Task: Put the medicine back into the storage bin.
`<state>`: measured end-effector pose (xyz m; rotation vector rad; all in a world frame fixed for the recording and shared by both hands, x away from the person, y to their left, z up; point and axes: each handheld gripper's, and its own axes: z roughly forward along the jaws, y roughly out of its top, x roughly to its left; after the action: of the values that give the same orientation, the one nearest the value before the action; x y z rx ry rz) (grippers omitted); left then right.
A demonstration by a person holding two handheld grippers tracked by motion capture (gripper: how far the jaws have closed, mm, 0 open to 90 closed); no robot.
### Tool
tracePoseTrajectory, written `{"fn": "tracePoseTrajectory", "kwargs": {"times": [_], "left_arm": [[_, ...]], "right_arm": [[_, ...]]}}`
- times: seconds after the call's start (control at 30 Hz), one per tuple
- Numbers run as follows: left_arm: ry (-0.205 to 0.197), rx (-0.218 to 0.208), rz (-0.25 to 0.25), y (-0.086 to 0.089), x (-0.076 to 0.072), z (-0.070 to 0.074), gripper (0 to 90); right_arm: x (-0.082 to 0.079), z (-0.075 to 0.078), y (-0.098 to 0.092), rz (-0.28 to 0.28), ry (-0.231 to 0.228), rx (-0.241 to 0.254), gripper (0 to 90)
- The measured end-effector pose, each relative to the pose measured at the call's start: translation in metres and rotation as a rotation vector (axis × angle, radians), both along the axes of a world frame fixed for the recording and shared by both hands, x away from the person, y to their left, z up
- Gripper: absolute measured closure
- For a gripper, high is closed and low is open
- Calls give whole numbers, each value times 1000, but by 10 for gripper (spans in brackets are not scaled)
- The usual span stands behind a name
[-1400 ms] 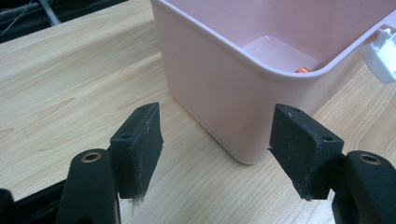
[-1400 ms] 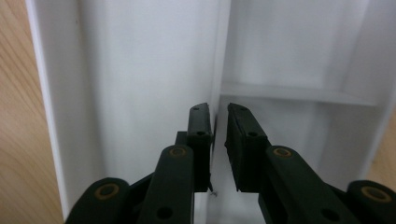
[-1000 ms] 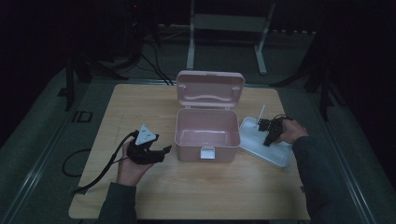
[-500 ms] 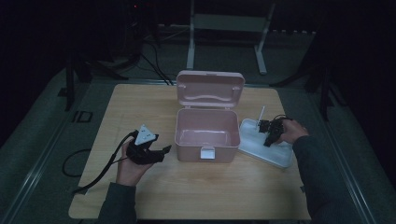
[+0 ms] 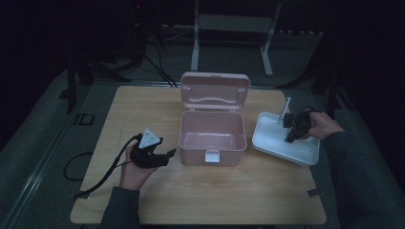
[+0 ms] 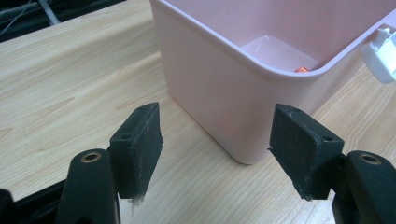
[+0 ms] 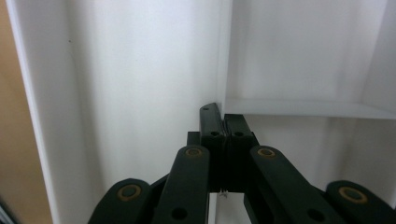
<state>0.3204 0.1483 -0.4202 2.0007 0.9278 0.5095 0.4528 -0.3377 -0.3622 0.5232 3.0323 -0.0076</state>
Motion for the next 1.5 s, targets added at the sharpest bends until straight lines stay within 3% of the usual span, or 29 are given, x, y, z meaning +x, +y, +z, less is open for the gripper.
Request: {"fn": "tracePoseTrajectory", "kwargs": {"times": [0.23,0.57,0.67,0.7,0.8,0.93,1.1,1.5], "left_arm": [[-4,2,-4,1,0,1,338],[-6,-2,-2,2,-1,2,338],[-4,0,-5,1,-1,1,338],[-3,1,-6,1,0,1,338],[-5,-1,-7,1,-1,1,338],[-11,0,-5,2,-1,2,338],[-12,-2,-6,2,-1,2,338],[-12,1,-7,3,-2,2,338]], "right_arm": [[-9,39,10,42,-24,13,894],[-12,63,54,151,-26,52,894],[-13,65,71,185,-52,60,895],[-13,66,77,193,-29,70,894],[-11,65,95,221,-27,68,894],[-7,63,120,239,9,82,894],[-4,57,151,287,17,102,894],[8,44,202,324,24,135,894]]}}
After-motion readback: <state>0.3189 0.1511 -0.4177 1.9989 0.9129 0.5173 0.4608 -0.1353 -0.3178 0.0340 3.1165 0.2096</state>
